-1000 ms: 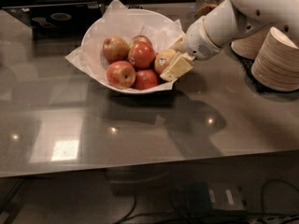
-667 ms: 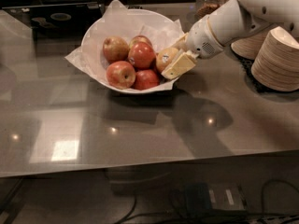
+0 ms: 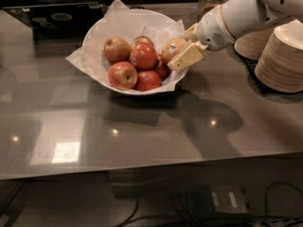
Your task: Pick apple from white bowl
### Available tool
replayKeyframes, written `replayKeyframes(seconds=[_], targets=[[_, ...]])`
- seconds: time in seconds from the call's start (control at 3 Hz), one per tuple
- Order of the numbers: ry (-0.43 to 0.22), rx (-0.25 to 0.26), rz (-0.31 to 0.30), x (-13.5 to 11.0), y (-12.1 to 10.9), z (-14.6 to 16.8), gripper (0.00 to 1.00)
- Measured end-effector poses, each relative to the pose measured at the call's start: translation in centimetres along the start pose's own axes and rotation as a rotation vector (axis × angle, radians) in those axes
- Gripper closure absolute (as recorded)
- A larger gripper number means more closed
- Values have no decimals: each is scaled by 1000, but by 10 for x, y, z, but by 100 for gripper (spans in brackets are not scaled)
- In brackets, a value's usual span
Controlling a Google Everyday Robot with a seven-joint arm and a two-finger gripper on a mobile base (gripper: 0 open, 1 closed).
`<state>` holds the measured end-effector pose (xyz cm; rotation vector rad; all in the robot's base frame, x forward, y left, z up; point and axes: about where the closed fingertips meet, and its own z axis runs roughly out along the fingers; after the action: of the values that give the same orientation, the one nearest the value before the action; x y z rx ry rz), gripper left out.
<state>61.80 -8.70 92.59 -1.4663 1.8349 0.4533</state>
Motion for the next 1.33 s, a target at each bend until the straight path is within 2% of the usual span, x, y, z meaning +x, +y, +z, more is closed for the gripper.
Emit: replayKeyframes(seconds=[0.33, 0.67, 1.0, 1.33], targets=[[-16, 0, -12, -9, -2, -8, 100], [-64, -38, -112, -41, 11, -23, 100], [-110, -82, -247, -74, 31, -39, 100], [-169, -118, -343, -92, 43, -51, 100]])
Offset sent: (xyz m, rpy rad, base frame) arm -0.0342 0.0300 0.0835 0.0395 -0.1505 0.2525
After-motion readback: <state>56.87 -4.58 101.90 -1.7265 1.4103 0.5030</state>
